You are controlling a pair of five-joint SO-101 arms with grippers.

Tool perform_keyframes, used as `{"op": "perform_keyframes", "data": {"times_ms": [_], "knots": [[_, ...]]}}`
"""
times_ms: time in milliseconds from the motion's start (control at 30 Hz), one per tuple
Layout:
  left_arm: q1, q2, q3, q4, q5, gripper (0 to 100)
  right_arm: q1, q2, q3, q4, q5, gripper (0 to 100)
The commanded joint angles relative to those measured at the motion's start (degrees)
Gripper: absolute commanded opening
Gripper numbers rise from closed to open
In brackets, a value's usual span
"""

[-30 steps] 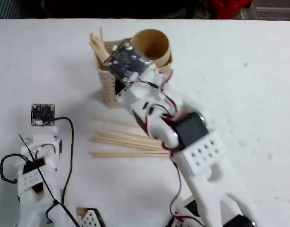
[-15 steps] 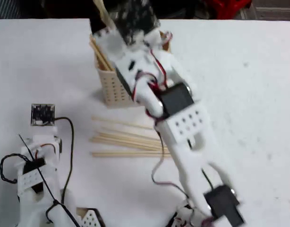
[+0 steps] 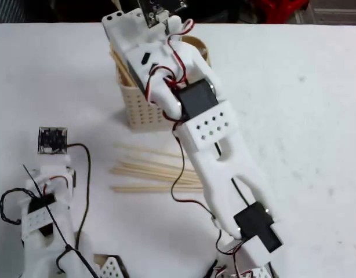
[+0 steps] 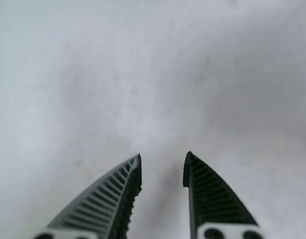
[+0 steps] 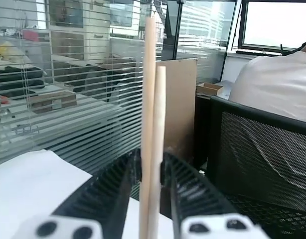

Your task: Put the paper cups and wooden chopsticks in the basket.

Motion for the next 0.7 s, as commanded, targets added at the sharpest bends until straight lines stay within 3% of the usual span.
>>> {"op": "perform_keyframes", "data": {"times_ms": [0, 200, 333, 667], "knots": [[0.04, -1.36, -0.35, -0.62, -0.35, 15, 0.31, -1.01, -0.18, 0.13, -0.44, 13.9], [0.04, -1.36, -0.35, -0.62, -0.35, 15, 0.22, -1.54, -0.18, 0.84, -0.44, 16.9], [0.04, -1.36, -0.35, -0.62, -0.35, 15, 0.22, -4.18, -0.18, 7.87, -0.44, 16.9], [0.04, -1.36, -0.35, -0.62, -0.35, 15, 0.48, -14.20, -0.18, 49.63, 0.09, 17.3]]}}
